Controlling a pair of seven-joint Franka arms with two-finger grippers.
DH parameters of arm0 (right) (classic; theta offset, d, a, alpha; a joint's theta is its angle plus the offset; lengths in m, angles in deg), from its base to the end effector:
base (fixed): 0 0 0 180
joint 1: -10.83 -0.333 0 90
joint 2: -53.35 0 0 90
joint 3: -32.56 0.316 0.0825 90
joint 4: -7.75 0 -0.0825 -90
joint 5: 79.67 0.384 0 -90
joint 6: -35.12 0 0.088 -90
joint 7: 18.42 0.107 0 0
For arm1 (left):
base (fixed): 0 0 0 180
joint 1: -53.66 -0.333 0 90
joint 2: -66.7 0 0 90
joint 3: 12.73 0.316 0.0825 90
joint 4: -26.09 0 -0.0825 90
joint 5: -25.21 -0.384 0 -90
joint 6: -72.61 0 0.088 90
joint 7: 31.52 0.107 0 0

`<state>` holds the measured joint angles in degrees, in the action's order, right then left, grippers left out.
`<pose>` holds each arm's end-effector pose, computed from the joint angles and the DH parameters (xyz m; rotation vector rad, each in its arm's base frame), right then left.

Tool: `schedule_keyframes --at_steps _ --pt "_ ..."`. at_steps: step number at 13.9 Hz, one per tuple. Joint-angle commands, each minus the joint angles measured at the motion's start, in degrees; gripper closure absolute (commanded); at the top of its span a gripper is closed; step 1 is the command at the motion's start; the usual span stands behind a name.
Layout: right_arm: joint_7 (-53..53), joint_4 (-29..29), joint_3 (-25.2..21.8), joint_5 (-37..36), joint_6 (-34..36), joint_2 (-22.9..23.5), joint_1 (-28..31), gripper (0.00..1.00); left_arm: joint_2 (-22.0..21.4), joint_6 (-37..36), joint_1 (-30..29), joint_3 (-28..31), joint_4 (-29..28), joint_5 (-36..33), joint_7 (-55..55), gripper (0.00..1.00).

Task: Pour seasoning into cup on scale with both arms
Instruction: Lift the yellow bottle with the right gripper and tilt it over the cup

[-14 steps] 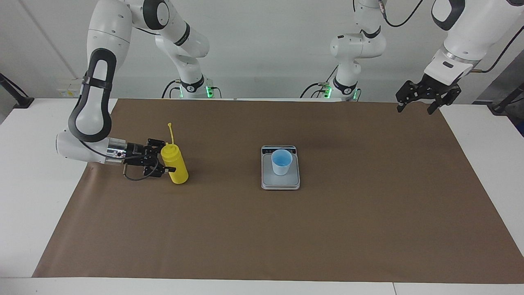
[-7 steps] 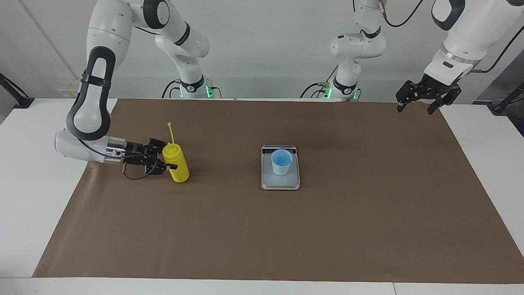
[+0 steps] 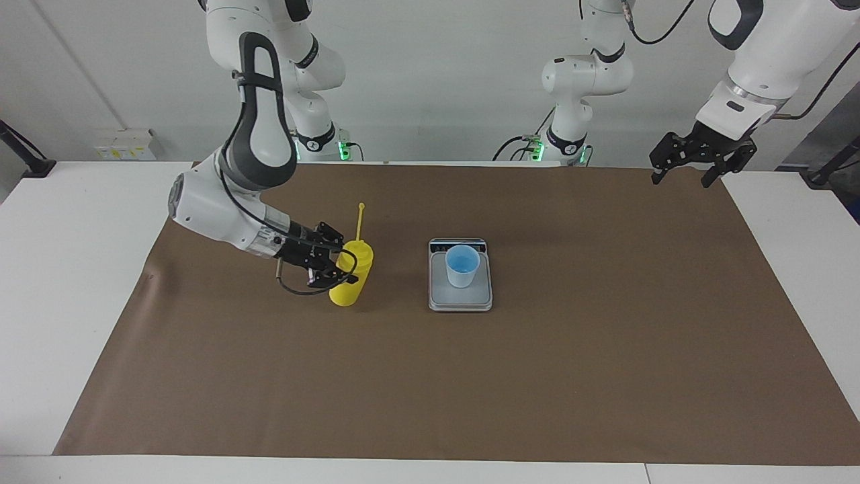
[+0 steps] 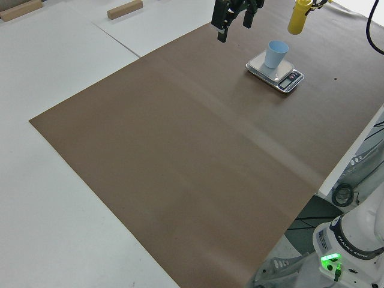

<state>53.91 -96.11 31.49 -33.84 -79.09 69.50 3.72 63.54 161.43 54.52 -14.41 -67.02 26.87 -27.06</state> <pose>0.6187 0.1106 0.3936 -1.8474 1.7863 0.6942 0.5341 -0.0273 0.6272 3.1079 -0.1905 -0.0300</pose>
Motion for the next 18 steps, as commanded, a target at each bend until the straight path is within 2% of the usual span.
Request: schedule_keyframes --at_steps 1,3,5,8,10,13,18 --pt "8.93 0.49 -0.07 -5.81 -5.82 -0.68 -4.65 1.0 -0.62 -0.66 -0.25 0.1 -0.58 0.8 0.9 0.0" --pt "15.88 0.5 -0.16 -12.23 -11.36 -0.16 -9.39 1.0 -0.62 -0.66 -0.25 0.1 -0.59 0.8 0.9 0.0" --pt "19.07 0.67 -0.16 -16.02 -12.44 0.02 -11.25 1.0 -0.62 -0.66 -0.25 0.1 -0.58 0.8 0.9 0.0" --pt "24.49 2.07 -0.07 -27.69 -12.79 0.29 -15.12 1.0 -0.53 -0.66 -0.25 0.1 -0.58 0.8 0.9 0.0" --pt "30.39 3.22 0.02 -34.03 -12.61 0.81 -17.76 1.0 -0.62 -0.66 -0.25 0.1 -0.5 0.8 0.9 0.0" --pt "33.47 5.41 -0.07 -41.93 -11.21 1.78 -20.92 1.0 -0.62 -0.66 -0.25 0.19 -0.58 0.8 0.9 0.0" --pt "36.12 12.7 0.1 -58.27 -4.45 5.29 -24.09 1.0 -0.62 -0.66 -0.25 0.1 -0.58 0.8 0.9 0.0"
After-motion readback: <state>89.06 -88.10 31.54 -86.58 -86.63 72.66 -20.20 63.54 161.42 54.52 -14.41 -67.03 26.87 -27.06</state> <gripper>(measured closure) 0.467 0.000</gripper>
